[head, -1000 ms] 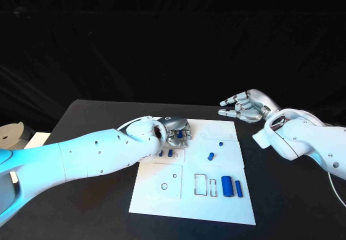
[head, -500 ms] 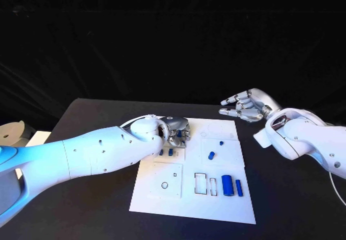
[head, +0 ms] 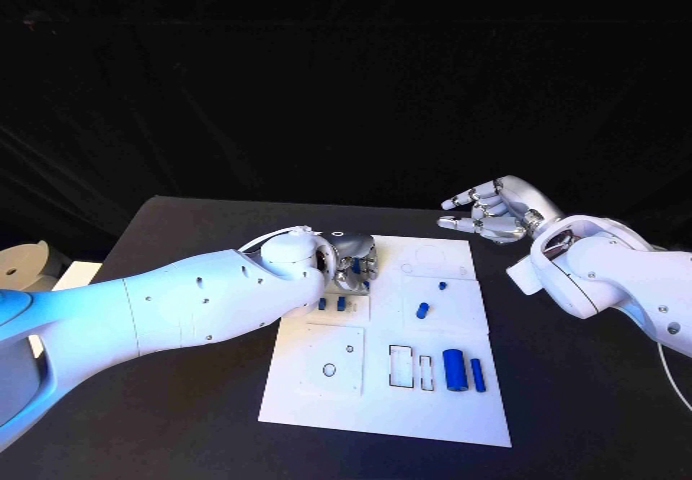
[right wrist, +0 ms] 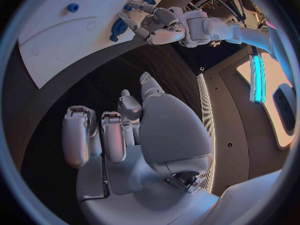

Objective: Assemble the parts on the task board

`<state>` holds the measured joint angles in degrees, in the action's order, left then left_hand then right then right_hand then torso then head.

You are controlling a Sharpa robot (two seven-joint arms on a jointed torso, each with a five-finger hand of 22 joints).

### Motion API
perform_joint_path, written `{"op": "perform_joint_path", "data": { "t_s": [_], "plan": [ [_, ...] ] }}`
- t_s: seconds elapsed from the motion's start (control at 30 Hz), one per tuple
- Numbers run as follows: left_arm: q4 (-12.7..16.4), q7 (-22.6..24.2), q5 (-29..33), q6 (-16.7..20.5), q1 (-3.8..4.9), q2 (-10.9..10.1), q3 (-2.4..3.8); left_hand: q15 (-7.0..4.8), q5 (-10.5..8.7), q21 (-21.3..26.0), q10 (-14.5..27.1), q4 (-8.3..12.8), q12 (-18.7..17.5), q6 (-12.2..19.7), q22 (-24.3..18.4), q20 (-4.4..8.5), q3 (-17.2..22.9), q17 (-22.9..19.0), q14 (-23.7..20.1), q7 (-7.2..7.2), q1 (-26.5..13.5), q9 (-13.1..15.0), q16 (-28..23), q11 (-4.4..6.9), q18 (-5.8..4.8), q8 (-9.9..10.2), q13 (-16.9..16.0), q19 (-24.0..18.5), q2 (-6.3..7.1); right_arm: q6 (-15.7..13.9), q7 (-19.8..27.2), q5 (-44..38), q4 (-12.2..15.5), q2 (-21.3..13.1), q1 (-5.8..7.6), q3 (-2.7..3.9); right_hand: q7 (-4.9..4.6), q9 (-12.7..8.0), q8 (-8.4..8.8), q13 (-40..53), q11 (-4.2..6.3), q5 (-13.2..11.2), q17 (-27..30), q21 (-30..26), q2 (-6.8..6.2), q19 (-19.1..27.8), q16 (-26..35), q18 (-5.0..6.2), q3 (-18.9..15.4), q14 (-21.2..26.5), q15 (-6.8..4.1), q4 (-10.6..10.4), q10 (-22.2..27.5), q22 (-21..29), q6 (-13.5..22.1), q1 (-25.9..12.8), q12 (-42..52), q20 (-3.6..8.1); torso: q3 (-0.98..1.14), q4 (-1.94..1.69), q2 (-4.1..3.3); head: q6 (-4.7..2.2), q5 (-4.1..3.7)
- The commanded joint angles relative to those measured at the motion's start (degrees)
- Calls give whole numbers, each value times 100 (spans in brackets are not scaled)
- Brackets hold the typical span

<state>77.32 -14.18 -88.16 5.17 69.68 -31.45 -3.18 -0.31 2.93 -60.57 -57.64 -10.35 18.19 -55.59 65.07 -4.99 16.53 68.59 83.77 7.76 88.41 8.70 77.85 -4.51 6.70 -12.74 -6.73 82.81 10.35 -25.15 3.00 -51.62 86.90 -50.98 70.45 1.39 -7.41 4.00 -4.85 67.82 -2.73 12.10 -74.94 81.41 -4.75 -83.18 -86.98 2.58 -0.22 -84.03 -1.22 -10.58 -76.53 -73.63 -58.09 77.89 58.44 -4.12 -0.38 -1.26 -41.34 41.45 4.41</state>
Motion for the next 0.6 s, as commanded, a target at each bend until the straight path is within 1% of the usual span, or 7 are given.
{"op": "perform_joint_path", "data": {
  "t_s": [0.03,0.13,0.23,0.33,0.43,0.53,0.6],
  "plan": [
    [-31,-190,-34,-357,-42,-14,-36,-3,-7,-25,29,0,-30,-4,10,-12,32,-15,162,-34,-39,-12,-9,-24,-60,30,28,34,31,33,30,-50,-2,9,-5,0,-10,0,1,5,22,25,-1083,-19,51,31,17,88,-39,-490,-50,7,-5,-5,-20,-1,5,-11,1,3,-1,-6,0],
    [-40,-206,-34,-397,-42,-16,-36,-3,-7,-30,29,1,-31,-5,14,-12,34,-19,161,-33,-39,-13,-10,-24,-61,31,29,36,29,34,31,-50,-5,10,-6,0,-10,0,1,5,22,25,-1083,-19,51,31,17,88,-39,-490,-50,7,-5,-5,-20,-1,5,-11,4,5,3,-8,2],
    [-34,-207,-34,-437,-42,-11,-36,-5,-6,-42,10,10,-30,-27,26,-12,55,-25,166,-29,-32,-24,-8,-19,-63,41,40,42,5,35,32,-50,-4,9,-6,0,-10,0,1,5,22,25,-1083,-19,51,31,17,88,-39,-490,-50,7,-5,-5,-20,-1,5,-11,5,-3,-4,-37,-28],
    [-22,-193,-33,-452,-42,-5,-36,-15,-5,-68,-51,26,-13,-62,49,-8,90,-32,171,-29,-16,-37,-5,-5,-65,50,48,52,-27,36,33,-50,-3,11,-7,0,-10,0,1,5,22,25,-1083,-19,51,31,17,88,-39,-490,-50,7,-5,-5,-20,-1,5,-11,7,6,-3,-42,-12],
    [-11,-163,-33,-463,-42,0,-36,-61,-6,-214,-289,68,50,-153,177,17,198,-22,188,-40,38,-61,16,52,-89,69,50,95,-94,39,34,-50,-2,13,-7,0,-10,0,1,5,22,25,-1083,-19,51,31,17,88,-39,-490,-50,7,-5,-5,-20,-1,5,-11,9,12,-2,-27,6],
    [-7,-138,-33,-474,-42,5,-36,-114,-9,-297,-501,120,30,-302,254,56,356,-35,194,-74,99,-77,24,105,-103,72,79,115,-171,38,34,-50,-1,10,-7,0,-10,0,1,5,22,25,-1083,-19,51,31,17,88,-39,-490,-50,7,-5,-5,-20,-1,5,-11,10,9,-2,-25,4],
    [-6,-131,-33,-482,-42,7,-36,-128,-9,-341,-665,151,-2,-408,298,78,463,-39,197,-82,116,-87,31,130,-114,76,99,122,-214,37,35,-50,0,8,-7,0,-10,0,1,5,22,25,-1083,-19,51,31,17,88,-39,-490,-50,7,-5,-5,-20,-1,5,-11,9,6,-1,-26,-1]
  ]
}}
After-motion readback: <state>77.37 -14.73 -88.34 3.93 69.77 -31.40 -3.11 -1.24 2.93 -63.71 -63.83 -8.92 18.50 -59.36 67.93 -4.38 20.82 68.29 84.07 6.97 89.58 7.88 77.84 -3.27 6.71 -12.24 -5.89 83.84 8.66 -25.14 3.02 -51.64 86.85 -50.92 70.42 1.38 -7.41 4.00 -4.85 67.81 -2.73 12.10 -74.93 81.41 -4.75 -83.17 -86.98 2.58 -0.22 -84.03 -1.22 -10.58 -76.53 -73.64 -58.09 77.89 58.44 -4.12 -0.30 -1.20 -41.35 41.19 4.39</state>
